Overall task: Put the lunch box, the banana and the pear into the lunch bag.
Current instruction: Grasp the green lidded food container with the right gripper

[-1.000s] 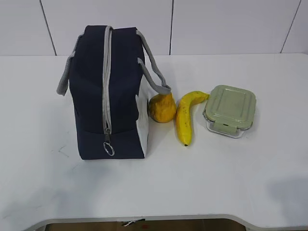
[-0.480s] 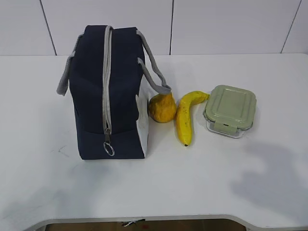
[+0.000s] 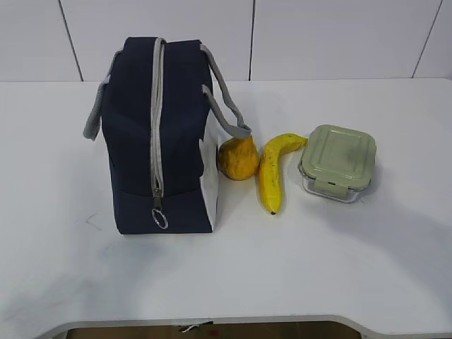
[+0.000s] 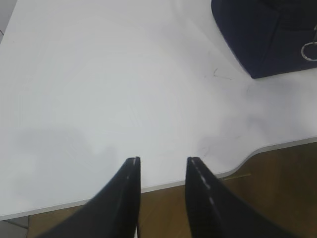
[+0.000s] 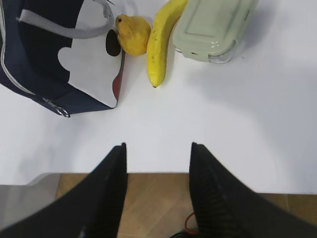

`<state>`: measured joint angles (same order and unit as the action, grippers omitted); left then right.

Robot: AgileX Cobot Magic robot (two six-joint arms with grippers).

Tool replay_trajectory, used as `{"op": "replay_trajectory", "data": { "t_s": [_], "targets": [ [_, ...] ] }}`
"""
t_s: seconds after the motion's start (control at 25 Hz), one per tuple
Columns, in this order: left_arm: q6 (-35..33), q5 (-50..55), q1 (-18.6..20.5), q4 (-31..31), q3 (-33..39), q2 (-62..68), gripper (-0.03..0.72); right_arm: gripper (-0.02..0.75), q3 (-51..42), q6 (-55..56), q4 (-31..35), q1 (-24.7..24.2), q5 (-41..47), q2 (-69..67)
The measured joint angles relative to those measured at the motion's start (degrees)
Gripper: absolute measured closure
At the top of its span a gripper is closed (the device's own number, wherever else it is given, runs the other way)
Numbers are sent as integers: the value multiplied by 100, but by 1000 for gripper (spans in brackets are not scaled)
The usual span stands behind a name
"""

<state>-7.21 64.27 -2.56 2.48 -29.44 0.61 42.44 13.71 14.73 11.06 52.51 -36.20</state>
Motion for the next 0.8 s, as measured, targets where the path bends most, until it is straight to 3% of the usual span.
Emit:
{"op": "replay_trajectory", "data": {
  "t_s": [0.52, 0.68, 0.8],
  "targets": [
    [0, 0, 0, -23, 0, 0, 449, 382, 1171, 6, 369, -65, -483, -2627],
    [0, 0, 0, -33, 0, 0, 449, 382, 1593, -175, 637, -505, -493, -3459],
    [0, 0, 0, -35, 0, 0, 449, 383, 1814, -667, 1356, -995, -313, -4039]
  ]
}}
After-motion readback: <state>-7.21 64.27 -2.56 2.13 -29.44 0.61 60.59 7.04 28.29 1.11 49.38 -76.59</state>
